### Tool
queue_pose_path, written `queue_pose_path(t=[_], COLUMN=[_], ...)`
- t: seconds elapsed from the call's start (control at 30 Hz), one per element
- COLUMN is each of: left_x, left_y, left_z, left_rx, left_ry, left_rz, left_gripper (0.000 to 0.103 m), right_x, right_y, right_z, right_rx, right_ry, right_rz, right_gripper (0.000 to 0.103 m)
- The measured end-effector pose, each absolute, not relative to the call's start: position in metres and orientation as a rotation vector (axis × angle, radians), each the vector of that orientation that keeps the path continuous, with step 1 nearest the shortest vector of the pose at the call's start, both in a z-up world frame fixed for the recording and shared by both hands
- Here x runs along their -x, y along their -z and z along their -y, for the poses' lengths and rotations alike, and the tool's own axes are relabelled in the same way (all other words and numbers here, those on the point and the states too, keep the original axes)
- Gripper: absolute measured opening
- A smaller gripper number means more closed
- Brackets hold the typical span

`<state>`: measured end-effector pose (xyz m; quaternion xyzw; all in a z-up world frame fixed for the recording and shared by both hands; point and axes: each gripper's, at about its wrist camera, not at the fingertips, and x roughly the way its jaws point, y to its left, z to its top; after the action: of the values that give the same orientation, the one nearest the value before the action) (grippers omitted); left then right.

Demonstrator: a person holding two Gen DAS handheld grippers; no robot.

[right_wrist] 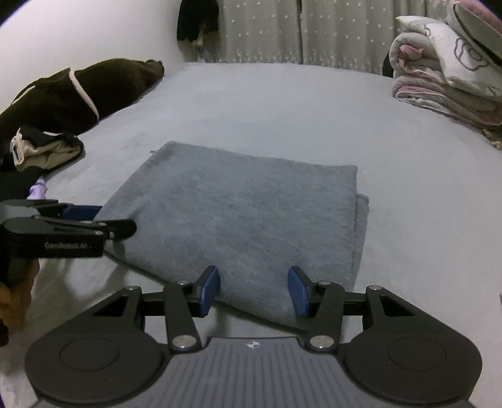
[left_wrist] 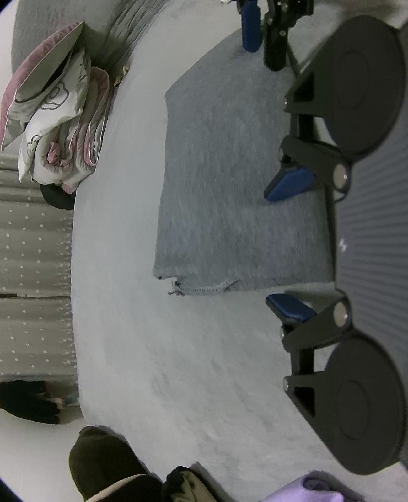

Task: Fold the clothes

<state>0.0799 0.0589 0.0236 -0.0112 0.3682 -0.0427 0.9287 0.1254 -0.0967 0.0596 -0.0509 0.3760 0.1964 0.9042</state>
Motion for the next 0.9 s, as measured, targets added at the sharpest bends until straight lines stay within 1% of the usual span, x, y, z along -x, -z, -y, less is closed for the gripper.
queue_pose_path(t=[0.27,0.43,0.9], left_x=[-0.082,-0.083,-0.083], left_y=[-0.026,-0.026,-0.026], left_z=[-0.067,-0.066,-0.064], left_rx=[0.048,0.017,0.008], left_ry=[0.064,0.050,0.047], left_rz=[-0.778,-0.784,-0.796], left_gripper=[0.070,0.073,0.073], right_x=[-0.135,-0.136,-0.139], right_y=[-0.061,-0.060,-0.057], right_z=[0.126,0.132,0.135], right_rx=[0.046,0.049,0.050], right_ry=[-0.458,-0.441,-0.444], right_rz=[-0.845,-0.858,-0.868], right_gripper=[0.049,0.050,0.053])
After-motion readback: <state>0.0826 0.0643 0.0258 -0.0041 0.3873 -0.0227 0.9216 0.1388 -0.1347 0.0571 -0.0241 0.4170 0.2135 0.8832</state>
